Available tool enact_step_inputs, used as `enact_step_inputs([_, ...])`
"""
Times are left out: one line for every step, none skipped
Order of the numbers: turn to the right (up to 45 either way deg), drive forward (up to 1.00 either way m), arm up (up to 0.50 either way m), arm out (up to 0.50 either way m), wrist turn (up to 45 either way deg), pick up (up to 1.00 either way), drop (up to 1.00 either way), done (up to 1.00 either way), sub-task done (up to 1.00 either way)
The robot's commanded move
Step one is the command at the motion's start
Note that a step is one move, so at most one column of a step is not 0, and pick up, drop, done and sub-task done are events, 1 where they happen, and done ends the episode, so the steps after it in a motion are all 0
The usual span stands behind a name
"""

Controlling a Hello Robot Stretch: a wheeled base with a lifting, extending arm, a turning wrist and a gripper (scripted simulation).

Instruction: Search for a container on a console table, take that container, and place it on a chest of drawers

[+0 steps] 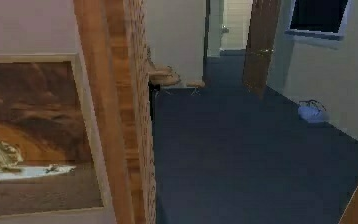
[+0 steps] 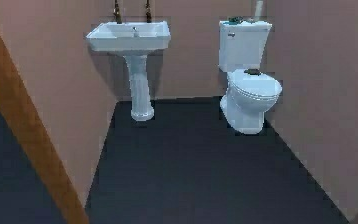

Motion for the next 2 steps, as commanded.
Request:
enact_step_inputs([45.0, 0.00, 0.00, 0.00, 0.0, 0.00, 0.00, 0.00, 0.00])
enact_step_inputs([36.0, 0.00, 0.00, 0.00, 0.0, 0.00, 0.00, 0.00, 0.00])
